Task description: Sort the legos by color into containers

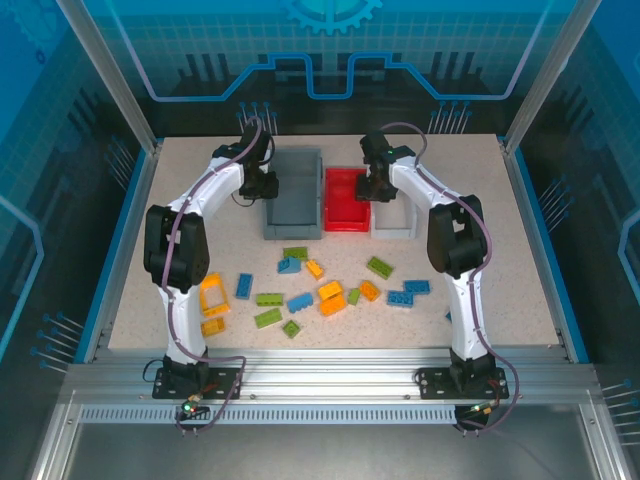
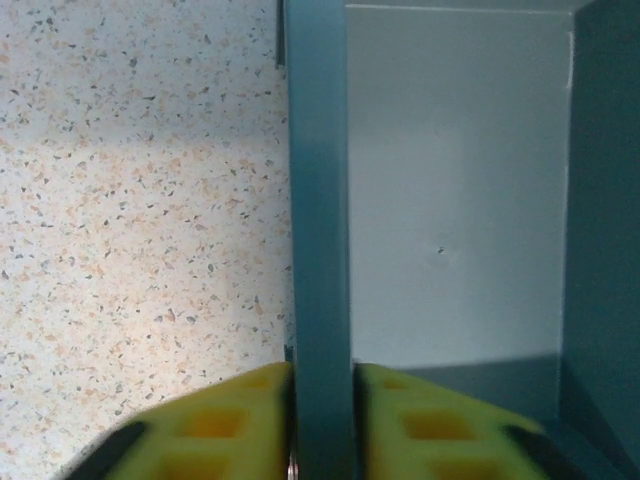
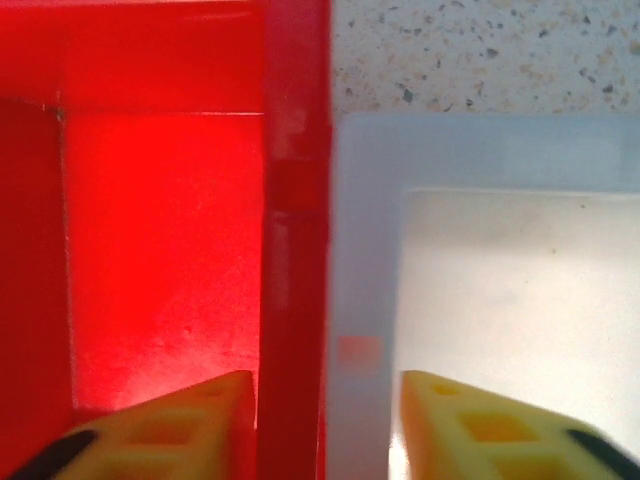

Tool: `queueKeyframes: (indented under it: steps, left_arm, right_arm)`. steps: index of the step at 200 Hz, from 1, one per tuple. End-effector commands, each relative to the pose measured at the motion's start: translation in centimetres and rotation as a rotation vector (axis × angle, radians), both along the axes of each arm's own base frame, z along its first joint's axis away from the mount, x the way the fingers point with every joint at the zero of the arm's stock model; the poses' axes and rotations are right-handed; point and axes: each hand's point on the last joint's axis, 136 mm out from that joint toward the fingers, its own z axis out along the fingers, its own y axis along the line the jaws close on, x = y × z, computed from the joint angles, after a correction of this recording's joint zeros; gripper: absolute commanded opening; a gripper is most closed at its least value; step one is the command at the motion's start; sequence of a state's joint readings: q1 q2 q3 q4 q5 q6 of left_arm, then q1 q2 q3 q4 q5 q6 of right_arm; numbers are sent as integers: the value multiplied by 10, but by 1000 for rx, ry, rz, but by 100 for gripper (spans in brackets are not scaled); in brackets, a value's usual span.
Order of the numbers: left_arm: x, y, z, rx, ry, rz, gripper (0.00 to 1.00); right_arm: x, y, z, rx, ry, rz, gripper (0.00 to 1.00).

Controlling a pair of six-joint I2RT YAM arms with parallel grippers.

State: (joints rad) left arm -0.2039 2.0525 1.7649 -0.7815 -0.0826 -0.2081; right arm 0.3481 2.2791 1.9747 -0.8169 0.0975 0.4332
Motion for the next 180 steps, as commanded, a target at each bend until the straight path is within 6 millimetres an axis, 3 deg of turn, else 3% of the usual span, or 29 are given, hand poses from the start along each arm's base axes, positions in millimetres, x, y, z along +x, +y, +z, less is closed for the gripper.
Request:
queueKeyframes:
  steps: [1, 19, 48, 74, 94, 113, 135, 165, 180]
  left_arm:
    - [0, 8, 24, 33, -38, 17, 44]
    - [-5, 13, 47, 30, -81, 52, 55]
    - [-27, 26, 93, 21, -162, 140, 64]
    - [-67, 44, 128, 13, -216, 237, 73]
    - [-110, 58, 132, -13, -196, 316, 73]
    - [-156, 74, 111, -50, -132, 422, 71]
    - [-200, 77, 73, -145, -52, 508, 68]
    - [-228, 67, 16, -203, 81, 544, 61]
    - [-233, 64, -9, -201, 142, 541, 59]
  right_arm:
    - [-3, 3, 15, -1, -13, 4, 53]
    - [-6, -1, 38, -1, -62, -5, 59]
    - [-14, -11, 89, 6, -165, -23, 67]
    - [-30, -18, 135, 26, -258, -31, 72]
    - [-53, -18, 160, 58, -314, -17, 73]
    - [-87, 3, 174, 117, -362, 62, 72]
    - [-144, 60, 172, 229, -405, 261, 71]
    - [-248, 140, 156, 408, -411, 566, 72]
    - [-294, 166, 147, 471, -395, 657, 72]
